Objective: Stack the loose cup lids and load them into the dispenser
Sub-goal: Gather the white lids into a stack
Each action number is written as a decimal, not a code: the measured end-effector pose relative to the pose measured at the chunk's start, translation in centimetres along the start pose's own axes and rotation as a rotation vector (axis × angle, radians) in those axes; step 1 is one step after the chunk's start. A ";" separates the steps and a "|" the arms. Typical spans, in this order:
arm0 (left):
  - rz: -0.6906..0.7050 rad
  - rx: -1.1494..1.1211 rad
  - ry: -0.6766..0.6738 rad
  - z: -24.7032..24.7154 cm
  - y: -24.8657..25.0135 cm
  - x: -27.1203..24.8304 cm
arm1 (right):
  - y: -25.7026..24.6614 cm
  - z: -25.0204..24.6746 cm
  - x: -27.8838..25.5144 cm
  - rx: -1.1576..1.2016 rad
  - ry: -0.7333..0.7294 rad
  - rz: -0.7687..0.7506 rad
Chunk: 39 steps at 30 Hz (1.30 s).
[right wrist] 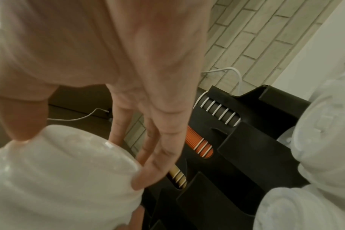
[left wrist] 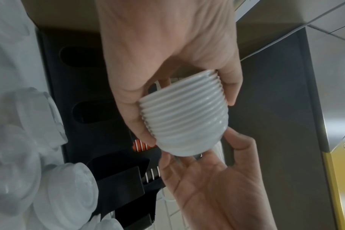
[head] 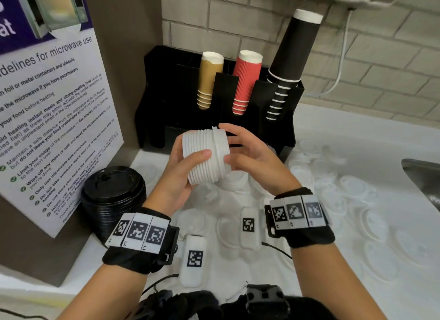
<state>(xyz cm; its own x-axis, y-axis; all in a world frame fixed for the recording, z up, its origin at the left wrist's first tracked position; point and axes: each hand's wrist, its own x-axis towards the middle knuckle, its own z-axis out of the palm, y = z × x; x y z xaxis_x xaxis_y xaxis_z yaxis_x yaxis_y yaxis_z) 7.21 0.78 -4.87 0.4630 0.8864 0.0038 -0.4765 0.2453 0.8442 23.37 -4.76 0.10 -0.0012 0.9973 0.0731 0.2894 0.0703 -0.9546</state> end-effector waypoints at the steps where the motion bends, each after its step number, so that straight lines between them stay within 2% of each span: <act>1: -0.013 -0.001 -0.010 -0.1 0.0 0.0 | -0.2 -0.1 0.1 -0.019 -0.007 -0.004; 12: -0.069 -0.126 0.011 -0.4 -0.2 0.3 | -0.9 0.7 0.8 -0.140 -0.023 -0.056; 18: -0.160 -0.346 0.014 -0.7 -0.8 0.2 | -1.4 0.9 1.4 -0.173 -0.015 -0.070; 21: -0.165 -0.468 0.037 -1.0 -1.2 0.3 | -0.9 -0.1 2.7 -0.194 0.100 -0.021; 23: -0.185 -0.517 0.066 -1.0 -1.3 0.2 | 0.3 -1.1 3.9 -0.353 0.204 0.059; 24: -0.198 -0.535 0.074 -1.0 -1.4 0.2 | 1.1 -1.5 4.5 -0.522 0.173 0.122; 26: -0.224 -0.557 0.082 -0.9 -1.5 0.1 | 2.9 -1.8 5.4 -0.874 -0.049 0.264; 28: -0.238 -0.576 0.065 -0.9 -1.5 0.0 | 4.4 -1.6 5.7 -1.075 -0.216 0.369; 35: -0.221 -0.491 0.066 0.1 -1.1 0.0 | 6.5 0.1 6.6 -1.343 -0.335 0.469; 39: -0.204 -0.472 0.066 0.6 -0.7 -0.3 | 6.4 0.2 7.0 -1.311 -0.371 0.493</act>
<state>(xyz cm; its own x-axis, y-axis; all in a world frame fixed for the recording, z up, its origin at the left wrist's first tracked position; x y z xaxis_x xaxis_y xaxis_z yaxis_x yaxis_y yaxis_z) 7.89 0.14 -5.12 0.5407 0.8211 -0.1827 -0.6737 0.5527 0.4906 24.99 2.69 -5.58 0.1712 0.8763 -0.4504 0.9849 -0.1408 0.1003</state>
